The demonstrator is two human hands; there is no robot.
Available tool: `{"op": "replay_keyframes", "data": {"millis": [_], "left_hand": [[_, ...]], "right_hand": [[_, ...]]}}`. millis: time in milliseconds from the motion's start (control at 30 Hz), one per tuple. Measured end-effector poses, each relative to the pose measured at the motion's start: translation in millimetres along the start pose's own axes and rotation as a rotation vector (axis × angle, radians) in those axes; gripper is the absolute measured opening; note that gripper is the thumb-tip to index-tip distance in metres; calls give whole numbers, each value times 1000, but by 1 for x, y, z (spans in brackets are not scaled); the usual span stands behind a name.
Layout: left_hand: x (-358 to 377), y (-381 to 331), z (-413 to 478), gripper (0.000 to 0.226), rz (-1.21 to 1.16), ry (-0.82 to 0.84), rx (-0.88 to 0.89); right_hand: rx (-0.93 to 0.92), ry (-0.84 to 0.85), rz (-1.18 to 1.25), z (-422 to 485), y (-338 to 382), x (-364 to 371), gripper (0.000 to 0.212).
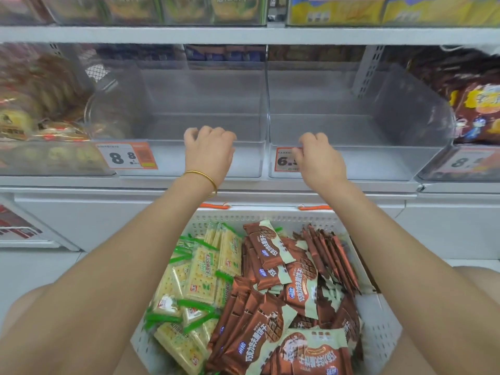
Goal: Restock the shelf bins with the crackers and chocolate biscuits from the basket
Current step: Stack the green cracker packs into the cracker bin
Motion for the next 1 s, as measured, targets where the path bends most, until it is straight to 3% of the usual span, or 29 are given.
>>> {"op": "replay_keyframes", "data": {"millis": [200, 500, 1000], "left_hand": [[5, 4, 3, 24, -176, -23, -52], [-8, 2, -5, 23, -217, -51, -12], [-9, 2, -54, 24, -300, 8, 34]], "right_hand": [[9, -52, 22, 4, 0, 4, 28], [0, -117, 77, -1, 7, -17, 26], [27, -66, 143, -69, 11, -25, 24]]}}
Point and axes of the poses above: each hand's wrist, its own z-axis towards the middle knuckle, its own x-axis out of the palm, y = z × x, the point moved 6 cm from there along z, towards the middle knuckle, and after that the axes turned 7 degrees about z, right-handed, at the moved point
